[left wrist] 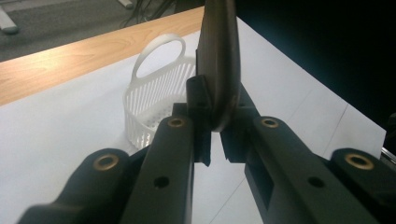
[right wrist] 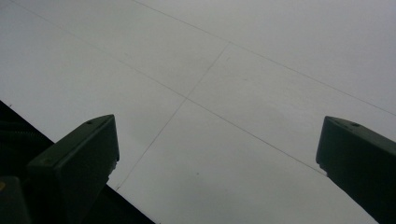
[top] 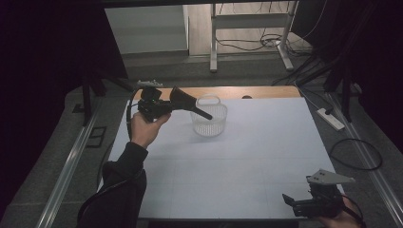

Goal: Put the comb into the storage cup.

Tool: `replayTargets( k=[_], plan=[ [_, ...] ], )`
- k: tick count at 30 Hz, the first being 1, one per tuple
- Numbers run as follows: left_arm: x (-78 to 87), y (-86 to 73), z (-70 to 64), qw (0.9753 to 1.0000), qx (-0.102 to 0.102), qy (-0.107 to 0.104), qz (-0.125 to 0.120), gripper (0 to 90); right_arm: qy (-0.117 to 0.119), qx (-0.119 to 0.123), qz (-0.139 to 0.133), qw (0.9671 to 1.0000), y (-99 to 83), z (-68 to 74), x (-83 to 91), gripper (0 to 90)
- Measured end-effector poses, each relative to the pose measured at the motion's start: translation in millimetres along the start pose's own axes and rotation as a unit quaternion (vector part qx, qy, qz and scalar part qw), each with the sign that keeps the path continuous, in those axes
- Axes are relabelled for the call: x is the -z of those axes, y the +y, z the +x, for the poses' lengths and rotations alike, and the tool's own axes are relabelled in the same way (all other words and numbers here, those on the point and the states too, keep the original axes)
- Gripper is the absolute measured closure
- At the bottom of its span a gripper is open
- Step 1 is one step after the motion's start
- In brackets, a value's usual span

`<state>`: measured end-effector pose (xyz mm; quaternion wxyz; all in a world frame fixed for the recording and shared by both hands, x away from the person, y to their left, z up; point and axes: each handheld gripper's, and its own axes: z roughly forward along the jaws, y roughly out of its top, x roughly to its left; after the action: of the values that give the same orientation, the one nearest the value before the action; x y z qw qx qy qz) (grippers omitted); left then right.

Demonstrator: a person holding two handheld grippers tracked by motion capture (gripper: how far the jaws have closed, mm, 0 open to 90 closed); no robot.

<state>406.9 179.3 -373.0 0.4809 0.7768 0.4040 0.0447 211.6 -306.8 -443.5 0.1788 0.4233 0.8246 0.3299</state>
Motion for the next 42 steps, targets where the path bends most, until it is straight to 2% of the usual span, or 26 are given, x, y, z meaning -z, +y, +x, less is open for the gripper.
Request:
replayTargets(
  k=[25,42],
  plan=[
    [-34.7,3.7,1.7,0.9998,0.0,0.001,0.019,83.2,0.003,0.002,0.006,1.0,0.3,-0.2,-1.2,0.2],
    [-60.4,4.3,-4.1,0.9994,-0.008,0.008,0.033,83.2,0.005,0.006,0.006,1.0,0.2,0.3,-1.2,0.4]
  ],
)
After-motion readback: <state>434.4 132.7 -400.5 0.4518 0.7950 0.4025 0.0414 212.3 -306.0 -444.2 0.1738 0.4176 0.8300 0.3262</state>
